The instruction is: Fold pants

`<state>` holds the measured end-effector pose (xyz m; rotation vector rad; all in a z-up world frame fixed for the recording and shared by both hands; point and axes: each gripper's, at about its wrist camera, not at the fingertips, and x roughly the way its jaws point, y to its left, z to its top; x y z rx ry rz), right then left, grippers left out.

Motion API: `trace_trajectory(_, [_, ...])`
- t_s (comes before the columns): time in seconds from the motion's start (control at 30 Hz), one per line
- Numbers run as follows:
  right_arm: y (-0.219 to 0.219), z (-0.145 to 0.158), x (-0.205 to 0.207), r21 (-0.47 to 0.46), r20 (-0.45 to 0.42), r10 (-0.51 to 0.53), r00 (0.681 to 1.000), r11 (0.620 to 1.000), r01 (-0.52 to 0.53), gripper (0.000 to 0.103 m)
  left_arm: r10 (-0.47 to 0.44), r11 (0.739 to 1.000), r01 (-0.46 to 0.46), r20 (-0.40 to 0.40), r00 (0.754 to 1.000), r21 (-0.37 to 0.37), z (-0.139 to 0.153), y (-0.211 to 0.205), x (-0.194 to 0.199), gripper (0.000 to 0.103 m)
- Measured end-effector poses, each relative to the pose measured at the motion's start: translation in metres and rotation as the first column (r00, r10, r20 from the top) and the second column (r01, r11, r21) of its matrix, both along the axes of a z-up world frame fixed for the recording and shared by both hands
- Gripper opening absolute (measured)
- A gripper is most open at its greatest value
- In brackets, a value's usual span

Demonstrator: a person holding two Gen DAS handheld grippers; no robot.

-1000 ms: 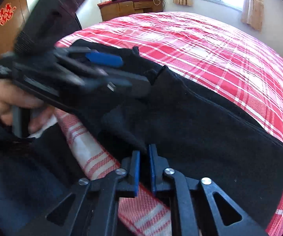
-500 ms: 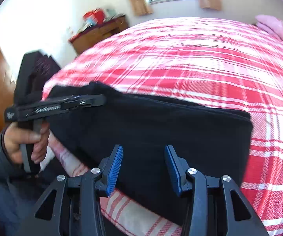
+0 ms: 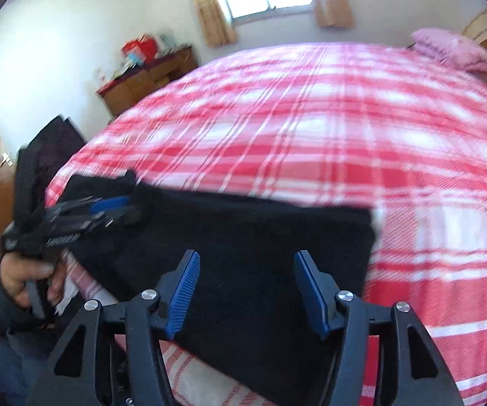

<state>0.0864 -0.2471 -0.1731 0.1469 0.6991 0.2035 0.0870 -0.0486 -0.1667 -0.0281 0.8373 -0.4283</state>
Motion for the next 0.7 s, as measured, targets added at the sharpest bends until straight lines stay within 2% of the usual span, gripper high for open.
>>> trace_trajectory(0.03, [-0.007,0.005,-0.001,0.008,0.014,-0.019,1.000,1.000,0.019,0.060,0.003,1.000,-0.003,0.026,1.000,0.007,0.004,0.000,-0.002,0.075])
trace_trajectory(0.1, [-0.027,0.013,0.001,0.083,0.017,-0.051,0.999,0.995,0.049,0.060,-0.021,0.998,0.018,0.049,0.999,0.054,0.008,-0.008,-0.011,0.081])
trace_trajectory(0.2, [-0.043,0.011,0.009,0.158,-0.009,-0.061,0.998,0.986,0.062,0.061,-0.112,0.983,0.114,-0.019,0.993,0.141,-0.012,-0.029,-0.014,0.082])
trace_trajectory(0.27, [-0.046,0.001,0.022,0.165,-0.048,-0.057,0.997,0.984,0.064,0.061,-0.124,0.974,0.132,-0.058,0.991,0.184,-0.028,-0.037,-0.014,0.082])
trace_trajectory(0.37, [-0.050,-0.018,0.038,0.156,-0.103,-0.062,0.993,0.985,0.078,0.061,-0.116,0.977,0.120,-0.031,0.993,0.175,-0.028,-0.034,-0.014,0.086])
trace_trajectory(0.5, [-0.057,-0.009,0.031,0.180,-0.058,-0.058,0.997,0.981,0.068,0.061,-0.104,0.983,0.107,-0.028,0.994,0.147,-0.026,-0.029,-0.012,0.086])
trace_trajectory(0.6, [-0.069,0.000,0.018,0.135,-0.019,-0.127,0.992,0.983,0.128,0.061,-0.076,0.988,0.074,0.006,0.997,0.133,-0.017,-0.025,-0.011,0.086])
trace_trajectory(0.67, [-0.083,-0.003,0.017,0.129,-0.033,-0.181,0.983,0.975,0.184,0.060,-0.056,0.993,0.053,0.028,0.998,0.106,-0.012,-0.020,-0.011,0.088])
trace_trajectory(0.7, [-0.086,-0.005,0.018,0.140,-0.048,-0.195,0.980,0.970,0.199,0.060,-0.046,0.994,0.042,0.031,0.998,0.099,-0.011,-0.018,-0.009,0.092])
